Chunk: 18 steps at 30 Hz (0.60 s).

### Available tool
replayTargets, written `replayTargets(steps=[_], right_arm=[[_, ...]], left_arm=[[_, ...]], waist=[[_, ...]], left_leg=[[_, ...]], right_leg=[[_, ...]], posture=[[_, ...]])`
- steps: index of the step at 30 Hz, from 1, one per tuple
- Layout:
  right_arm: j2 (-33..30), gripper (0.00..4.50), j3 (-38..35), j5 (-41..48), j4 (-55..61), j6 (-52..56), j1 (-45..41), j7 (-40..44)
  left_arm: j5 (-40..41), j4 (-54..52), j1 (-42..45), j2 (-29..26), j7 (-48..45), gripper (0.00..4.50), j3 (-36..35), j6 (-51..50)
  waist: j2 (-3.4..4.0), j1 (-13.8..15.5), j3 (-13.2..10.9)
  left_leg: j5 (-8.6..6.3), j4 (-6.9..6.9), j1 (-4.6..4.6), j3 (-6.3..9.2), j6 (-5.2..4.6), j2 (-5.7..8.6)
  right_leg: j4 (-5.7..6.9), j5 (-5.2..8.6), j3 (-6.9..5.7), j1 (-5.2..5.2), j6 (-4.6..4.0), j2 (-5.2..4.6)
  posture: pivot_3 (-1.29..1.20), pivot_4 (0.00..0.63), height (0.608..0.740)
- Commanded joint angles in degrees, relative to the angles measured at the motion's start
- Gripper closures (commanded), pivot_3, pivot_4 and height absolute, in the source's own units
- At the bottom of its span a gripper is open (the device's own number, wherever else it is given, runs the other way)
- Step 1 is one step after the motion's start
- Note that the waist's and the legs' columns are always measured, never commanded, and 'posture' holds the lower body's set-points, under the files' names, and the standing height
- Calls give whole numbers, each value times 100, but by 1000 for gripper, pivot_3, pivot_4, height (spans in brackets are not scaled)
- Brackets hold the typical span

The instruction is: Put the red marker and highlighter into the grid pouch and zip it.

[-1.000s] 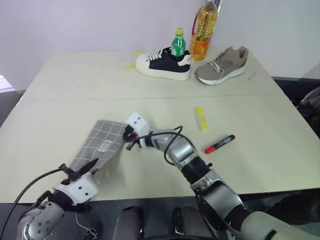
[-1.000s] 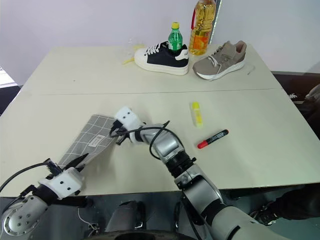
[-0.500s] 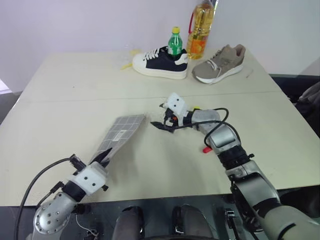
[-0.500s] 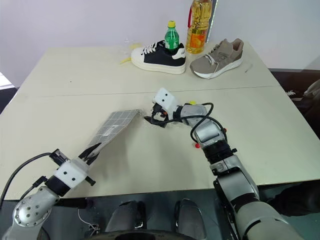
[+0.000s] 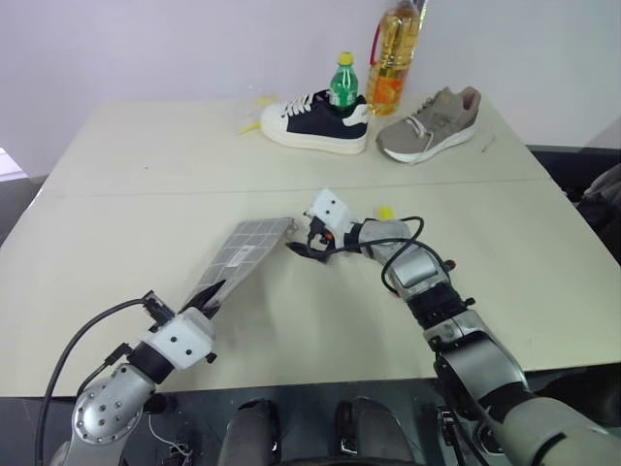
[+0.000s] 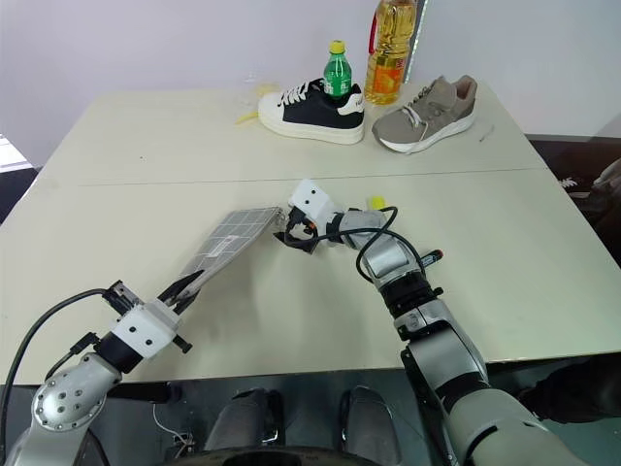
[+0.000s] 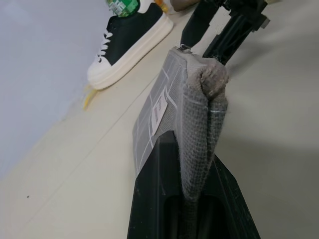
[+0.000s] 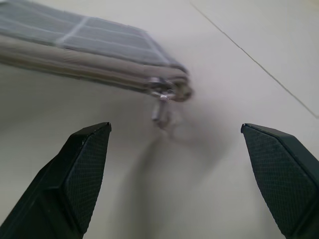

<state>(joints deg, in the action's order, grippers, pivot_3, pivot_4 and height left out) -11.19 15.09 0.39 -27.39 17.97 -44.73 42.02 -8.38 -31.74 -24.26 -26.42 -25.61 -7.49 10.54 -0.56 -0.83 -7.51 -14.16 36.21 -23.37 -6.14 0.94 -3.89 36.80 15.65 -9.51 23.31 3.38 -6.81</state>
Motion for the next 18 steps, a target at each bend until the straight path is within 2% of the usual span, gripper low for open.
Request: replayTargets(steps=[1, 4, 10, 11, 18], right_arm=[[171, 155, -332, 290, -8, 220, -255, -64], [273, 1037, -490, 449, -29, 407, -290, -40], [319, 4159, -518, 611, 201, 680, -223, 81], [318, 4468, -499, 606, 248, 703, -200, 81], [167, 4468, -187, 424, 802, 725, -42, 217]], left_arm=[[-51, -238, 22, 32, 115, 4500, -10, 78], [-72, -250, 22, 37, 135, 4500, -3, 67], [-88, -260, 10, 37, 148, 4500, -21, 62], [-90, -255, 11, 39, 154, 4500, -27, 64], [-219, -151, 97, 89, 210, 4500, 78, 32]], waist=[[-1, -2, 0], [-1, -2, 1], [0, 4, 0], [0, 2, 0], [0, 2, 0]], left_leg=[[0, 0, 0, 0, 0, 0], [0, 0, 1, 0, 0, 0], [0, 1, 0, 0, 0, 1], [0, 1, 0, 0, 0, 1], [0, 0, 0, 0, 0, 1]], right_leg=[[0, 0, 0, 0, 0, 0], [3, 0, 0, 0, 0, 0], [3, 0, 0, 0, 0, -2], [3, 0, 0, 0, 0, -2], [4, 0, 0, 1, 0, -2]], posture=[[0, 150, 702], [0, 150, 702], [0, 150, 702], [0, 150, 702], [0, 150, 702]])
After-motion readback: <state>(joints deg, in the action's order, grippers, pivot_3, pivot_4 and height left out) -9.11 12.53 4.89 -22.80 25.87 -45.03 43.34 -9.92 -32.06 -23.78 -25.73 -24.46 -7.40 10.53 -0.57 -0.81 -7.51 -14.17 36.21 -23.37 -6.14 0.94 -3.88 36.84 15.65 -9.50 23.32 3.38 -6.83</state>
